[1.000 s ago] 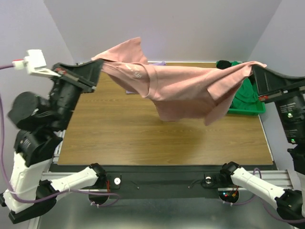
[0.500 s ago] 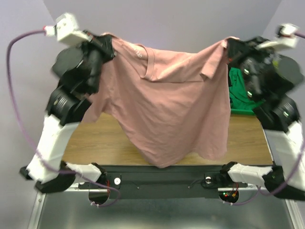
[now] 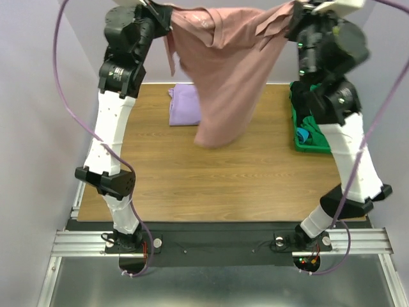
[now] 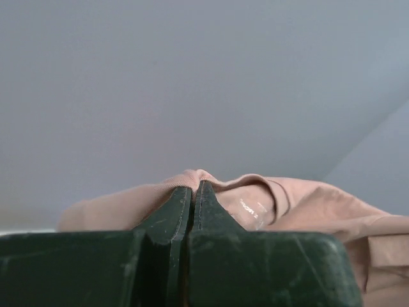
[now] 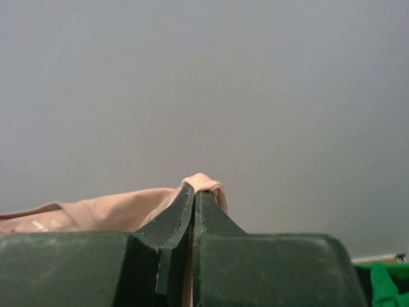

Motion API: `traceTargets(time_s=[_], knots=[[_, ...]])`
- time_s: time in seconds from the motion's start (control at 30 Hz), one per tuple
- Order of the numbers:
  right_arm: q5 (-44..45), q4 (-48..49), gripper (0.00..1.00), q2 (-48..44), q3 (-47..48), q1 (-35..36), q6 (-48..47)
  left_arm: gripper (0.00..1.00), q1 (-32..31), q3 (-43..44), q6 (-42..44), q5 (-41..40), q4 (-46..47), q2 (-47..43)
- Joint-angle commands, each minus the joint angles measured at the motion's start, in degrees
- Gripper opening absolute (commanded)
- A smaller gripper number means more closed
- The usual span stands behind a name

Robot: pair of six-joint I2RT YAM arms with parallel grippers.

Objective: Fold and stack the t-shirts
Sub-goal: Flatten the tshirt out

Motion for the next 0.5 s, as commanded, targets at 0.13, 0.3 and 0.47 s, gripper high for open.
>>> traceTargets(time_s=[0.13, 0.3, 0.47], knots=[[-7.5, 8.7, 0.0, -18.1, -19.0, -0.5, 4.5, 0.0, 5.5, -9.1, 0.0, 5.8, 14.4, -15.9], [-18.9, 4.1, 0.0, -33.3, -50.4, -0.5, 19.3, 0.0, 9.1, -43.2, 7.1, 6.5, 21.2, -25.0], [-42.0, 3.8, 0.0, -37.6, -77.0, -0.4, 40.3, 0.0, 15.8, -69.5, 4.3, 6.2, 25.7, -30.6]])
